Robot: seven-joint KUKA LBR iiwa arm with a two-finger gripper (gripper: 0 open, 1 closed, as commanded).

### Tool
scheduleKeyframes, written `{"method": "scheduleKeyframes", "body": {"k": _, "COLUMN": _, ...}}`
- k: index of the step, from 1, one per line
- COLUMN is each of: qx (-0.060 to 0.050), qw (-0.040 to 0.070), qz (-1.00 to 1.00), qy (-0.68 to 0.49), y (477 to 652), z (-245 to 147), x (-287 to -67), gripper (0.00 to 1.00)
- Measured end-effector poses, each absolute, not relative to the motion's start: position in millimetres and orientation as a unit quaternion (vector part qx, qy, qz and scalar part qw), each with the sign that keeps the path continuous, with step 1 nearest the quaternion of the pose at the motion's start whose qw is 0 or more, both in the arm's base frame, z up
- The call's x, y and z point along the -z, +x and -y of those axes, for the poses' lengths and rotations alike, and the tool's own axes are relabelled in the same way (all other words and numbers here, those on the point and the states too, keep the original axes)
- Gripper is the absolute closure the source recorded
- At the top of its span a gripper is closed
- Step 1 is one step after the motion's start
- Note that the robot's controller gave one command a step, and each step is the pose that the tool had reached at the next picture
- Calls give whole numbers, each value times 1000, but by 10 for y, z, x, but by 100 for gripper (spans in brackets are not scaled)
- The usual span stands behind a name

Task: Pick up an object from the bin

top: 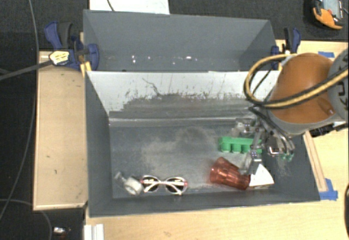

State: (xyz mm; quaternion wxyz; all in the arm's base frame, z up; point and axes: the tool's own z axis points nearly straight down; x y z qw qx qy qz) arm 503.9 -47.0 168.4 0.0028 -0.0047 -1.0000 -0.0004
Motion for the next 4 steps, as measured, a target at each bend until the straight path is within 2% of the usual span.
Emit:
{"method": "scheduleKeyframes", "body": {"k": 1, "qx": 0, "qw": -1, "qz": 1000, "qy": -3, "y": 5055, "z": 468, "x": -1728, "gripper": 0}}
{"method": "scheduleKeyframes", "body": {"k": 2, "qx": 0, "qw": -1, "qz": 999, "qy": -38, "y": 5646, "z": 963, "x": -701, "gripper": 0}}
{"method": "scheduleKeyframes", "body": {"k": 3, "qx": 0, "qw": -5, "qz": 1000, "qy": -26, "y": 5862, "z": 881, "x": -706, "gripper": 0}}
{"method": "scheduleKeyframes", "body": {"k": 4, "qx": 0, "qw": -3, "qz": 999, "qy": -34, "y": 5714, "z": 945, "x": -709, "gripper": 0}}
